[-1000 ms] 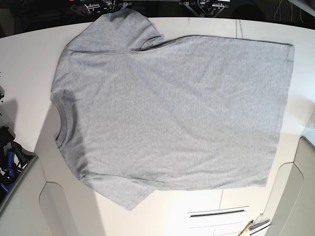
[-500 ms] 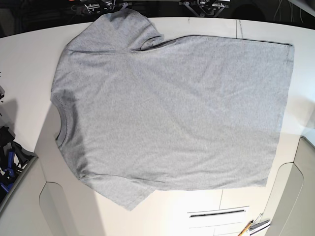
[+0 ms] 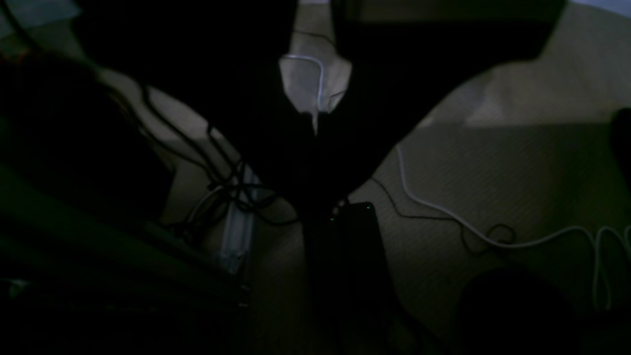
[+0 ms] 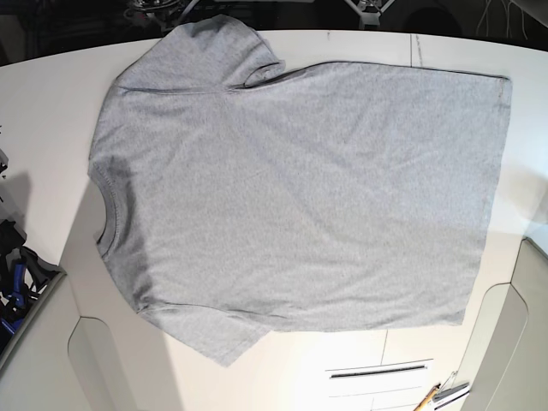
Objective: Fold the T-shirt properly
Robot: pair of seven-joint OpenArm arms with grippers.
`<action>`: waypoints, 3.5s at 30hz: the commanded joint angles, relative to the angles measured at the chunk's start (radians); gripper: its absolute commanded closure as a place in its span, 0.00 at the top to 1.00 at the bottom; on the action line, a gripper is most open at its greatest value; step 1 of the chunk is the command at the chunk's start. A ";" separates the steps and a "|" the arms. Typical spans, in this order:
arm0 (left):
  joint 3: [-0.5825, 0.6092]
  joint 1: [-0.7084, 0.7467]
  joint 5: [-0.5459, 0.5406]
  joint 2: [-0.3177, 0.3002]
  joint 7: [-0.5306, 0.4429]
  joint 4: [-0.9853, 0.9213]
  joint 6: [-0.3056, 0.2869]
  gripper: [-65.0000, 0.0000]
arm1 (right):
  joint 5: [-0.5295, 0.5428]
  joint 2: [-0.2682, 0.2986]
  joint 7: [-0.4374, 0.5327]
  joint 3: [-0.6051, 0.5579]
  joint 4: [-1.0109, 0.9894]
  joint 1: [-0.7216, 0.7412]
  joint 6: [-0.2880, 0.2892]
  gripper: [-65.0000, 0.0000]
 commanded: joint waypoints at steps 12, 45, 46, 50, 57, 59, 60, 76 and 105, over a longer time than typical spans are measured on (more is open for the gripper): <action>-0.056 0.451 -0.227 -0.199 -0.008 0.552 -0.222 0.00 | 0.003 0.177 0.009 0.001 0.589 -0.409 0.003 0.00; -0.609 0.742 -0.799 -0.298 0.502 1.276 -0.593 0.00 | 0.715 0.009 -0.268 0.864 1.460 -0.621 0.205 0.00; -0.609 0.737 -0.799 -0.298 0.508 1.276 -0.593 0.00 | 0.727 0.009 -0.268 0.888 1.432 -0.612 0.211 0.00; -0.609 0.712 -0.800 -0.298 0.508 1.276 -0.593 0.00 | 0.747 0.009 -0.267 0.927 1.362 -0.589 0.213 0.00; -0.609 0.693 -0.799 -0.298 0.515 1.276 -0.593 0.00 | 0.718 0.006 -0.289 0.922 1.363 -0.589 0.214 0.37; -0.609 0.688 -0.800 -0.298 0.519 1.276 -0.593 0.00 | 0.686 0.006 -0.289 0.912 1.363 -0.587 0.214 0.55; -0.609 0.686 -0.800 -0.298 0.519 1.276 -0.593 0.00 | 0.657 0.005 -0.289 0.904 1.363 -0.586 0.214 0.57; -0.609 0.686 -0.800 -0.298 0.530 1.276 -0.593 0.37 | 0.485 -0.003 -0.320 0.714 1.362 -0.481 0.187 0.57; -0.808 0.669 -0.875 -0.298 0.529 1.276 -0.593 0.37 | 0.661 -0.002 -0.401 0.719 1.153 -0.451 0.345 0.00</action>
